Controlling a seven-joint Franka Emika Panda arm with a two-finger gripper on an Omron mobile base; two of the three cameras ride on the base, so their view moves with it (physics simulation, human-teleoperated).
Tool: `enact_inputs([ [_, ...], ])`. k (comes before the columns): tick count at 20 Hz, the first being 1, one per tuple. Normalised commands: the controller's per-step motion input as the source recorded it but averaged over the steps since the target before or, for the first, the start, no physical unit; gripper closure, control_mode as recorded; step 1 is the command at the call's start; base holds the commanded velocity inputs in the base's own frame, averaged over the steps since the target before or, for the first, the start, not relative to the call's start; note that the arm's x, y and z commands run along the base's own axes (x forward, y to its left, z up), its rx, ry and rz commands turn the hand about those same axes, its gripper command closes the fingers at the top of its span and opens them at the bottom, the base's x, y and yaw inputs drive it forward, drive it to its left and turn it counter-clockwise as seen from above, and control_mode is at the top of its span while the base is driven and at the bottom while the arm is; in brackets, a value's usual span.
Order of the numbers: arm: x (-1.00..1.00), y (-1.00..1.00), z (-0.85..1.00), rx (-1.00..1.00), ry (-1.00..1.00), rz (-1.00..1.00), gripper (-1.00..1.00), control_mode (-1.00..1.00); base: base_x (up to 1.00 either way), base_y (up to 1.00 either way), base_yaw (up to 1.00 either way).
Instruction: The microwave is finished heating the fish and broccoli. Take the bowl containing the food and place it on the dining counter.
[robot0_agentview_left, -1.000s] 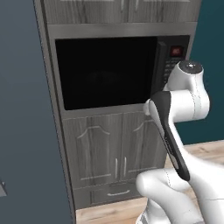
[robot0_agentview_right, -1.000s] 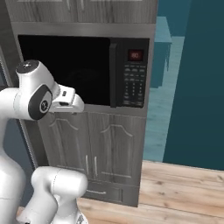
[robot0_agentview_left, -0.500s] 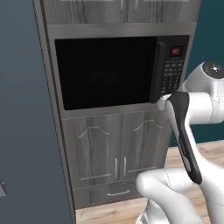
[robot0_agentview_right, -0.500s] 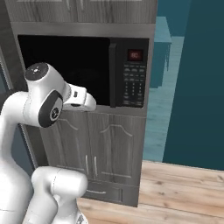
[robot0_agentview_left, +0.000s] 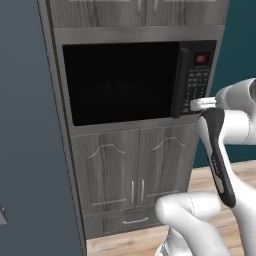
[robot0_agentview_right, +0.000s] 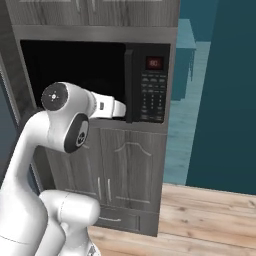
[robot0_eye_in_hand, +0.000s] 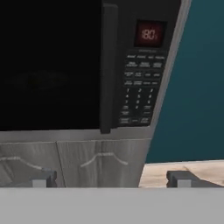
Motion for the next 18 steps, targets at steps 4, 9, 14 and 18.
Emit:
enact_inputs([
  [4,0.75,-0.13,0.06,0.0,-0.23,-0.02,-1.0,-1.0,0.0,0.0,0.0],
  [9,0.98,0.0,0.0,0.01,-0.09,0.0,-1.0,-1.0,0.0,0.0,0.0],
  [14,0.94,-0.1,0.0,0.01,0.0,0.0,-1.0,-1.0,0.0,0.0,0.0],
  [18,0.82,-0.1,0.0,0.0,0.0,0.0,-1.0,-1.0,0.0,0.0,0.0],
])
